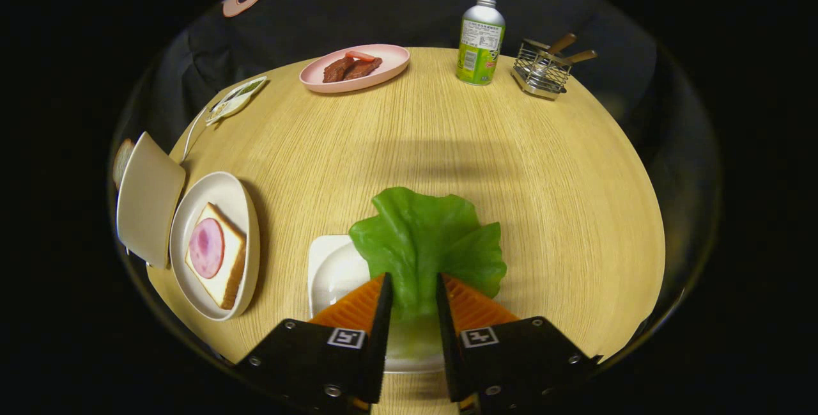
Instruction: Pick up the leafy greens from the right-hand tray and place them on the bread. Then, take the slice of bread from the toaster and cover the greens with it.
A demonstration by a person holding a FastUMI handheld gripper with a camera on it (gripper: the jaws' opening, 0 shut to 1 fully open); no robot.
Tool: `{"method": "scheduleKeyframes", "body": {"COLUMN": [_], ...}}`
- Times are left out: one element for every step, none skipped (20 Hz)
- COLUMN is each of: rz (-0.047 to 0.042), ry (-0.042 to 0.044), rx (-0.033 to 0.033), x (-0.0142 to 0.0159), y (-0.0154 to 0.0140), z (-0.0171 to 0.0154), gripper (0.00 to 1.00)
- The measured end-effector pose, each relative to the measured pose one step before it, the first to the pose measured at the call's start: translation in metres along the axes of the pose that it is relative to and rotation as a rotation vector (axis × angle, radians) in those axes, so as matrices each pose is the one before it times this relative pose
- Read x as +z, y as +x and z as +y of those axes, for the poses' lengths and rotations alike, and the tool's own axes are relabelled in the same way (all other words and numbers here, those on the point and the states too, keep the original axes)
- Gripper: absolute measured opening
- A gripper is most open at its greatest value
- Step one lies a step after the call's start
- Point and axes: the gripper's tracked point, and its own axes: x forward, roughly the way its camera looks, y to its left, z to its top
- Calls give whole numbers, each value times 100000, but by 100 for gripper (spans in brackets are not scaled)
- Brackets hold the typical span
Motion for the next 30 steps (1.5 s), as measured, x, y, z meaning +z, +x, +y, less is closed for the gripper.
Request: {"method": "scheduleKeyframes", "body": {"rz": [-463, -527, -144, -400, -967, -1817, -3171, -1803, -1452, -1278, -1573, -1003, -628, -722, -848, -679, -629, -563, -730, 61, 455, 954, 1598, 1759, 2037, 1554, 1508, 1220, 944, 1138], "ry": [1752, 1587, 2231, 2109, 1671, 542, 365, 320, 545, -223, -1233, -1815, -1209, -1644, -1746, -1340, -1403, -1620, -1816, -1611, -705, -826, -1228, -1707, -1598, -982, -270, -932, -1250, -1219], "rx": [-656, -114, 1213, 2074, 2421, 1406, 1739, 2693, 3338, 3197, 2163, 2165, 1706, 1597, 1523, 1674, 1768, 1999, 1751, 1884, 2313, 2480, 951, -448, -571, 670, 360, 350, 516, 865], "x": [96, 113, 100, 10, 261, 406, 639, 453, 303, 342, 412, 350, 224, 327, 417, 367, 324, 260, 275, 81, -169, -249, -400, -397, -442, -351, -336, -365, -214, -283], "y": [44, 7, -91, -169, -341, -471, -669, -683, -788, -584, -413, -399, -374, -214, -218, -161, -60, 66, -13, 374, 398, 480, 646, 823, 811, 732, 726, 519, 482, 351], "z": [-305, -206, 27, 192, 384, 321, 595, 909, 1201, 1150, 1057, 1063, 1012, 971, 1099, 999, 1161, 1060, 1029, 977, 1133, 1120, 883, 459, 451, 580, 589, 496, 634, 729], "gripper": [27, 14, 9, 4, 3, 3, 3, 3, 3, 3, 3, 3, 3, 3, 3, 3, 3, 3, 3, 3, 3, 3, 3, 3, 3, 3, 3, 3, 4, 5]}}
